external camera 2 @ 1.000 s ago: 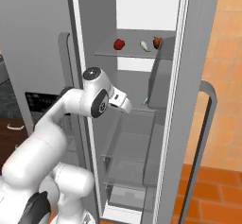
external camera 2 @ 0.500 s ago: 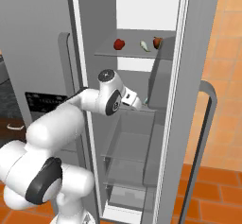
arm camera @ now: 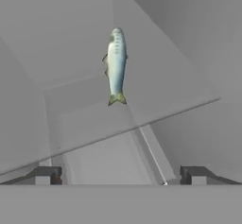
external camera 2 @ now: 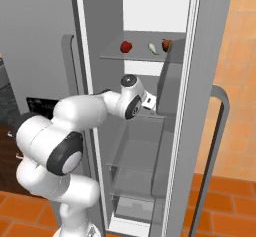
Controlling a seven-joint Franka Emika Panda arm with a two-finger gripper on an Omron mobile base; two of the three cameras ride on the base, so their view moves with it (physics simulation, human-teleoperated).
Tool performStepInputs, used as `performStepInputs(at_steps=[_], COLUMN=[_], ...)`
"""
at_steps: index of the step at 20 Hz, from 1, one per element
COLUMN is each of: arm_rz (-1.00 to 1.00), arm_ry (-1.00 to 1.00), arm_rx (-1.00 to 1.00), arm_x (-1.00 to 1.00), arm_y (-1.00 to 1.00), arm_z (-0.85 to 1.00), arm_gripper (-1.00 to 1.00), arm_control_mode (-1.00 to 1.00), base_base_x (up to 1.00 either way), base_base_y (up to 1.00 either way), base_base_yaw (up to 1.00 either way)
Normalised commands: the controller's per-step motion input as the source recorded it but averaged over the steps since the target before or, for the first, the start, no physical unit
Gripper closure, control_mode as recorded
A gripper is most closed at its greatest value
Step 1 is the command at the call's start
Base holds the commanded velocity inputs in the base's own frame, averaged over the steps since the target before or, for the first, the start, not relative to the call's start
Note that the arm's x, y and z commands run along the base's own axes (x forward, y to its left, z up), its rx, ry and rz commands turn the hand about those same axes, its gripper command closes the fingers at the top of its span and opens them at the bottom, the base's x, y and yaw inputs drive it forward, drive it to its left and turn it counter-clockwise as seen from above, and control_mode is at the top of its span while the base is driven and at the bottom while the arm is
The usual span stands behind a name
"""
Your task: Place one bell pepper and one fish in each tupperware on the nearby counter, to pack two identical lunches.
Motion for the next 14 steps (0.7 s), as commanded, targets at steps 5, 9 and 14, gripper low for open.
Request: performStepInputs(at_steps=[5, 9, 14], arm_rz=[0.00, 0.01, 0.03], arm_ry=[0.00, 0.00, 0.00], arm_rx=[0.00, 0.00, 0.00], arm_x=[0.70, 0.53, 0.57], arm_y=[-0.15, -0.28, -0.23], arm_z=[-0.27, -0.23, -0.22], arm_gripper=[-1.00, -1.00, -1.00], arm_control_mode=[-1.00, -1.00, -1.00], base_base_x=[0.00, 0.00, 0.00], base_base_y=[0.00, 0.00, 0.00], base_base_yaw=[0.00, 0.00, 0.00])
